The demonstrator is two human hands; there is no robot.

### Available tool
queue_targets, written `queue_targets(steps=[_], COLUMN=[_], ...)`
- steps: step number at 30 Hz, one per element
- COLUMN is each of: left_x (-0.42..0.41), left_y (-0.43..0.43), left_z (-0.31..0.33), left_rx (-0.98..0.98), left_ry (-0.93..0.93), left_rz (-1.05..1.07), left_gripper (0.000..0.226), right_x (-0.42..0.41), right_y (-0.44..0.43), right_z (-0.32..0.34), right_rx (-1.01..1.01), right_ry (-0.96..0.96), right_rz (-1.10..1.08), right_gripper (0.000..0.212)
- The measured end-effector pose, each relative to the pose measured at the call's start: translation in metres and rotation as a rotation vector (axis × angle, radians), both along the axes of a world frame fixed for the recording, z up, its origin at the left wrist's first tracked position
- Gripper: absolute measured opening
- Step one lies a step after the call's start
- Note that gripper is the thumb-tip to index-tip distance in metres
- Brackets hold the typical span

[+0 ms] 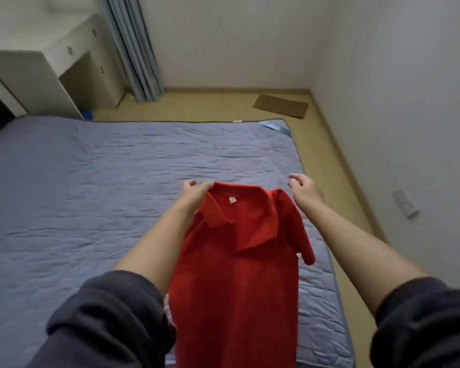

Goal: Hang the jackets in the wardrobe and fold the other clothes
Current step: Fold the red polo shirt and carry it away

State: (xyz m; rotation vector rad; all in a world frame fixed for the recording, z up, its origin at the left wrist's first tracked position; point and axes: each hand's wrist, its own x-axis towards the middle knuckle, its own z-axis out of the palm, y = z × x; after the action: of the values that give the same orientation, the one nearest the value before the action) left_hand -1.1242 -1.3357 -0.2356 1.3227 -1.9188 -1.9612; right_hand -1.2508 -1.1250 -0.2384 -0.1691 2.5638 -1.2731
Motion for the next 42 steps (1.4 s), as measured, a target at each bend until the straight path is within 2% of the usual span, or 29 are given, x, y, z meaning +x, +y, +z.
queue_targets(steps=[2,4,6,10,13,17,20,22,24,27,29,32,34,36,39,42], left_x=[0.011,0.051,0.101,0.186,0.224,0.247,0.251,0.25,0.252,0.263,0.275,0.286,0.287,0.284,0.283,0.291], left_y=[0.015,0.037,0.057,0.085,0.097,0.115,0.132,0.138,0.135,0.115,0.098,0.087,0.09,0.098,0.105,0.105], left_z=[-0.074,-0.155,-0.23,-0.338,-0.396,-0.457,-0.485,-0.495,-0.498,-0.486,-0.476,-0.468,-0.47,-0.477,-0.489,-0.496], left_rx=[-0.071,-0.144,-0.111,-0.046,-0.054,-0.049,-0.109,-0.121,-0.127,-0.256,-0.332,-0.375,-0.35,-0.282,-0.133,-0.037], left_ry=[-0.076,-0.298,-0.469,-0.677,-0.761,-0.77,-0.757,-0.751,-0.737,-0.761,-0.777,-0.822,-0.863,-0.93,-0.968,-0.945], left_rz=[-0.029,-0.147,-0.247,-0.383,-0.471,-0.48,-0.38,-0.329,-0.316,-0.237,-0.174,-0.153,-0.178,-0.228,-0.318,-0.47], left_gripper=[0.058,0.055,0.05,0.034,0.029,0.044,0.047,0.029,0.017,0.011,0.009,0.009,0.01,0.016,0.04,0.046], right_x=[0.011,0.046,0.091,0.165,0.201,0.223,0.229,0.231,0.236,0.241,0.241,0.246,0.255,0.262,0.261,0.254], right_y=[0.005,0.023,0.05,0.102,0.135,0.179,0.205,0.215,0.219,0.226,0.234,0.249,0.253,0.246,0.228,0.221], right_z=[-0.064,-0.14,-0.213,-0.333,-0.395,-0.449,-0.473,-0.481,-0.481,-0.47,-0.464,-0.456,-0.454,-0.456,-0.461,-0.469], right_rx=[0.066,0.141,0.232,0.368,0.45,0.54,0.453,0.219,0.028,-0.052,-0.074,0.047,0.137,0.133,-0.128,-0.38], right_ry=[-0.025,-0.135,-0.246,-0.464,-0.566,-0.532,-0.594,-0.682,-0.85,-1.071,-1.1,-1.123,-1.189,-1.22,-1.265,-1.348], right_rz=[0.021,0.102,0.166,0.187,0.087,-0.285,-0.476,-0.496,-0.412,-0.216,-0.201,-0.224,-0.236,-0.277,-0.406,-0.585], right_gripper=[0.03,0.028,0.027,0.027,0.034,0.053,0.056,0.05,0.043,0.027,0.021,0.011,0.012,0.017,0.014,0.02])
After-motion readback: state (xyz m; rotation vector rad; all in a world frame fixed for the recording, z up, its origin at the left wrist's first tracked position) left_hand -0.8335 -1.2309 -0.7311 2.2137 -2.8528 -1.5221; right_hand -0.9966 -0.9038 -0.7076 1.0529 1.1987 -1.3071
